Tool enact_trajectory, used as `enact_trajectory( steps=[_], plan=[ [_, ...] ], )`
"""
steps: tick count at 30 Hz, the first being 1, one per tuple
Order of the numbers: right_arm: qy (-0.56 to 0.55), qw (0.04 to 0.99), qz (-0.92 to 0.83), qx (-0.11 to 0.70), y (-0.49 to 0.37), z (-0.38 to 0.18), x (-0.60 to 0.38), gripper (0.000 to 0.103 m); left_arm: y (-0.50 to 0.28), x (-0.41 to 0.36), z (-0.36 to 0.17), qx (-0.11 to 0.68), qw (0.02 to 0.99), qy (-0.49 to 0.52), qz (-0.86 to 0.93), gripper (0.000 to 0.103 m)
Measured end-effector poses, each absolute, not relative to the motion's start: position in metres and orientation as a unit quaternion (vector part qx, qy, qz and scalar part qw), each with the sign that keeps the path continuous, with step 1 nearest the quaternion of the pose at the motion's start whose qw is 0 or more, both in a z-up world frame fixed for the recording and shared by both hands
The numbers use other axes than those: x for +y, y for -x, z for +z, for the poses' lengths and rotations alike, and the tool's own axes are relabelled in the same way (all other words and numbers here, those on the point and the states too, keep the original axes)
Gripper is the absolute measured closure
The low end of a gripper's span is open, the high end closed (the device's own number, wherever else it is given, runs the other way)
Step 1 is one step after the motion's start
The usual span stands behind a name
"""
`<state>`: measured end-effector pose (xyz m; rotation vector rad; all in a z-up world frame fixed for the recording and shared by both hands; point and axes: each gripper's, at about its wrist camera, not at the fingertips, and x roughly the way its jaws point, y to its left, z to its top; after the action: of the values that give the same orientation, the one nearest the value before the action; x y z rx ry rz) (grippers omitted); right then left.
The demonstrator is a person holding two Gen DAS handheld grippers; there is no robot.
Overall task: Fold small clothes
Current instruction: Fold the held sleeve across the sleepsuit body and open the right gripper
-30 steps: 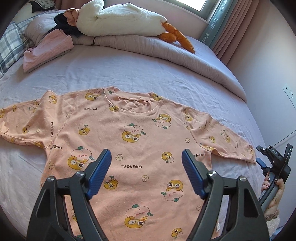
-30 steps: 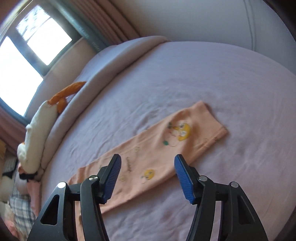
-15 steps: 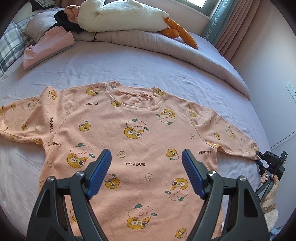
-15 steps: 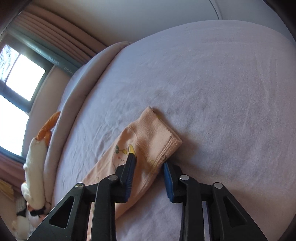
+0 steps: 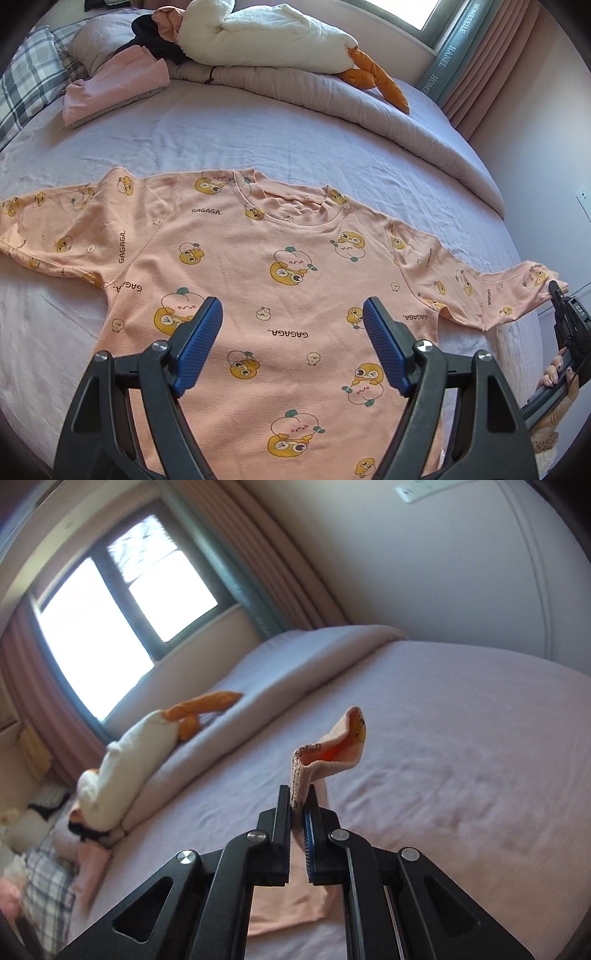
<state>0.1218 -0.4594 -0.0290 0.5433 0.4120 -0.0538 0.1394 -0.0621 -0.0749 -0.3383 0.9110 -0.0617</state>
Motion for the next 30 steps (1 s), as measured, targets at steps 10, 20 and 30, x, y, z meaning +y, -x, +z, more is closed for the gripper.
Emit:
enact_trajectory(
  steps=[10, 20, 30],
  plan=[
    [-0.136, 0.914, 0.169, 0.343, -0.168, -0.060, -0.314, 0.095, -0.131, -0.048, -0.071, 0.432, 0.885, 0.174, -0.007, 0.025],
    [-0.093, 0.858, 0.198, 0.464, -0.172, -0.111, -0.267, 0.094, -0.134, -0.045, -0.079, 0.444, 0.878, 0.180, -0.006, 0.025],
    [-0.151, 0.879, 0.216, 0.398, -0.157, -0.074, -0.305, 0.030, -0.158, -0.073, -0.089, 0.472, 0.862, 0.179, -0.046, 0.025]
  ],
)
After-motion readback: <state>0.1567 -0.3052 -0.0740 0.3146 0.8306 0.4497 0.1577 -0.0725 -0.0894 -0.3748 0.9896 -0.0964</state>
